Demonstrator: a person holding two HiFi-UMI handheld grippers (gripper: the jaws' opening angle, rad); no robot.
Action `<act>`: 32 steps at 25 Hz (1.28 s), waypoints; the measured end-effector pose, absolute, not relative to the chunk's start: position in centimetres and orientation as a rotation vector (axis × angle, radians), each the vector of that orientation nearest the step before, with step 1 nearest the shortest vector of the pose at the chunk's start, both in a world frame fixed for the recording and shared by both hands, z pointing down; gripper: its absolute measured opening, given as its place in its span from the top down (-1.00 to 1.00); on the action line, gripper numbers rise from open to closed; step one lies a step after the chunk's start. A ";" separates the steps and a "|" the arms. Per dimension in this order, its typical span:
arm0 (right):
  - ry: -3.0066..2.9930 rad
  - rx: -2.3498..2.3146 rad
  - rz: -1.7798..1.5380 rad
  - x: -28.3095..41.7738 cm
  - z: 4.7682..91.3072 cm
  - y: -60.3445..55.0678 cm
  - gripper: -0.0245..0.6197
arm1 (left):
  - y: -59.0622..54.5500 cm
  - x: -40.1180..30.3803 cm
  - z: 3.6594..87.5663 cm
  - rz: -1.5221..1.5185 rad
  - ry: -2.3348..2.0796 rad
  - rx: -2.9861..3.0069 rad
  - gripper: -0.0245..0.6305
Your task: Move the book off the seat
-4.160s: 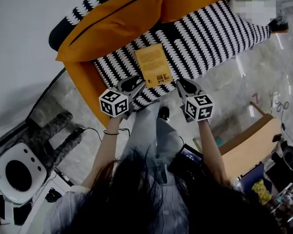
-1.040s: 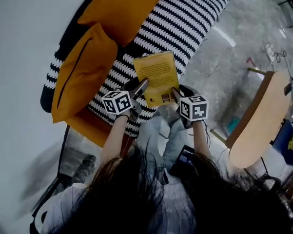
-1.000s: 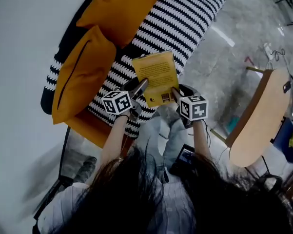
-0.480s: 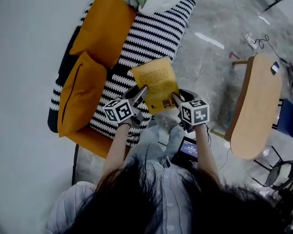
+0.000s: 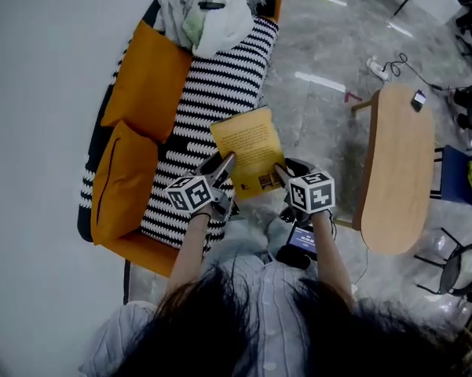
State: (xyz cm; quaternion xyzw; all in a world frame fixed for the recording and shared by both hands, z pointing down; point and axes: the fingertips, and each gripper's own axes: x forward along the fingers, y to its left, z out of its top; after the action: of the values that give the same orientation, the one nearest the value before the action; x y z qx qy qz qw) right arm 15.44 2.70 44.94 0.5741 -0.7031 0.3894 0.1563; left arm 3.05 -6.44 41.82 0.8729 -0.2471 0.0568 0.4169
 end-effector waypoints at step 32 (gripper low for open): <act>-1.684 2.282 1.250 42.3 42.7 22.7 0.49 | 8.6 36.0 39.0 0.354 -0.042 2.371 0.34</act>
State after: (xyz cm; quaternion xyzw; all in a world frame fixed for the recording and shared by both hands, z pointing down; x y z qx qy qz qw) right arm 42.34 22.68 42.70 0.7361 -0.5432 0.4032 0.0215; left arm 35.95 8.63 38.96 0.9213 -0.0165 0.1376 0.3633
